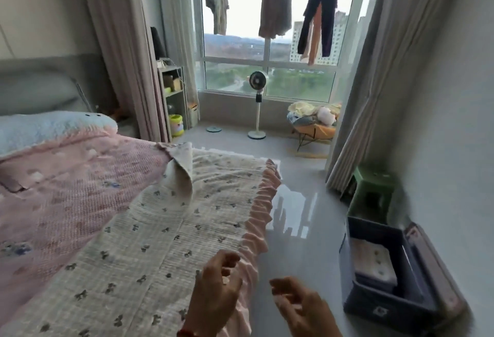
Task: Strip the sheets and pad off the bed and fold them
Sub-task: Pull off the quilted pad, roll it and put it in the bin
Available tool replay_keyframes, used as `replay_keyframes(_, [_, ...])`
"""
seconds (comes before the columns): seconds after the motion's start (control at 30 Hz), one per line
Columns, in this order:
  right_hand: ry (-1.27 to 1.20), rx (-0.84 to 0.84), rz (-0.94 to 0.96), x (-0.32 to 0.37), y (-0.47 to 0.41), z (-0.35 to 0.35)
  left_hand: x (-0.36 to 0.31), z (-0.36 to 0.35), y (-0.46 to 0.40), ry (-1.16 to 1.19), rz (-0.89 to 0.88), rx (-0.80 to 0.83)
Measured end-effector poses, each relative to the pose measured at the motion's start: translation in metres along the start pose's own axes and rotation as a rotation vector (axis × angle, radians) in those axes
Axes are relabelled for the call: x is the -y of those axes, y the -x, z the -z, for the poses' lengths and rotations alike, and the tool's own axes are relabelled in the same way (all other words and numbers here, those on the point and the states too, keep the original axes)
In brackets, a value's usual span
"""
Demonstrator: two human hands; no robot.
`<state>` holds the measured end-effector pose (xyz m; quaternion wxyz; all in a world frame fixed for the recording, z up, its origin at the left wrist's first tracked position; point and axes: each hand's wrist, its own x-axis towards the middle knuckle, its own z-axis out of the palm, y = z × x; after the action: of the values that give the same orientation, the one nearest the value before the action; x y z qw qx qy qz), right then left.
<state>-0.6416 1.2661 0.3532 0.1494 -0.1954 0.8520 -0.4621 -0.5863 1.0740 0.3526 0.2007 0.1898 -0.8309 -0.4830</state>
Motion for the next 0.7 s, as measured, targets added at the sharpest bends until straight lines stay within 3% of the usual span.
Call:
replay_keyframes(0.2, [0.064, -0.035, -0.015, -0.027, -0.162, 0.074, -0.005, -0.095, -0.163, -0.044, -0.047, 0.024])
replay_keyframes(0.43, [0.002, -0.101, 0.133, -0.039, -0.342, 0.114, -0.014, -0.138, -0.318, -0.058, -0.043, 0.014])
replay_keyframes(0.7, [-0.032, 0.095, 0.291, -0.066, -0.579, 0.186, -0.025, -0.211, -0.504, -0.017, 0.154, -0.044])
